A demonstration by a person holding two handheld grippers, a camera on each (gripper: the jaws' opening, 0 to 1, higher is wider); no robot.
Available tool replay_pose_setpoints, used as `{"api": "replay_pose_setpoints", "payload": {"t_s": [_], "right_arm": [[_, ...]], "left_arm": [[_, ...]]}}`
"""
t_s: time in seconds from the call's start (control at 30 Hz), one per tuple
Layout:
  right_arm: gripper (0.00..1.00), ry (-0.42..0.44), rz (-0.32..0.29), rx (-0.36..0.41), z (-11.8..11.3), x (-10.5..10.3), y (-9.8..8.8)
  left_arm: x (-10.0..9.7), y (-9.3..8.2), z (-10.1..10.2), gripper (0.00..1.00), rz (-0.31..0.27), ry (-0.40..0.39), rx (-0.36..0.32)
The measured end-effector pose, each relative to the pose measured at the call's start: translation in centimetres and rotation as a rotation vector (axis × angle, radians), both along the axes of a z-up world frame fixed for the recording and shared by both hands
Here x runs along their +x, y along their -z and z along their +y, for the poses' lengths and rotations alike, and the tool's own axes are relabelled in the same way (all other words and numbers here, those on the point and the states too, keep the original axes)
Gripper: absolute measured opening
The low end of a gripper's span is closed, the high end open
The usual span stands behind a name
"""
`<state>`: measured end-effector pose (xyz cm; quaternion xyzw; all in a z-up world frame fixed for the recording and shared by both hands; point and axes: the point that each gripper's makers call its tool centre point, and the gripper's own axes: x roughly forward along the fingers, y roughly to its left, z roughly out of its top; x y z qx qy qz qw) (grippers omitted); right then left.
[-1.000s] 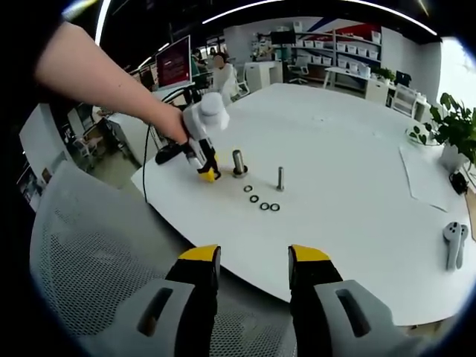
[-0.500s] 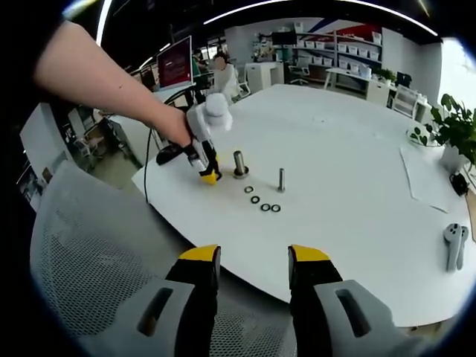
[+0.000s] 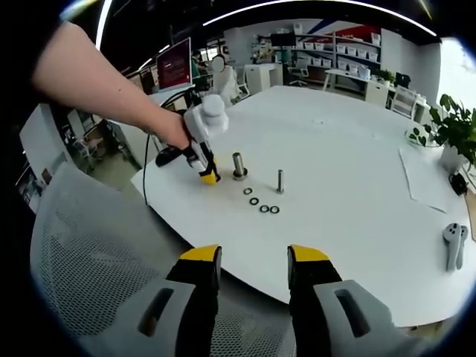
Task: Place the washer onto the threaded stud by aligning its center hole with the stud, sliding it down to the base, and recovering from edge contact or off-axis alignment until the washer reaches the visible bottom stop.
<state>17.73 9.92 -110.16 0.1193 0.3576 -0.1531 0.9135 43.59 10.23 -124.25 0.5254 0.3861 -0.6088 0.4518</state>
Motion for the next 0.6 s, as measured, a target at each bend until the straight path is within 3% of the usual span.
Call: {"api": "replay_pose_setpoints", "payload": {"t_s": [0.6], "right_arm": [[0.38, -0.002, -0.001, 0.001, 0.08, 0.08, -0.02]], "left_arm": [[-0.09, -0.42, 0.17, 0.19, -0.006, 0.019, -0.037]]}}
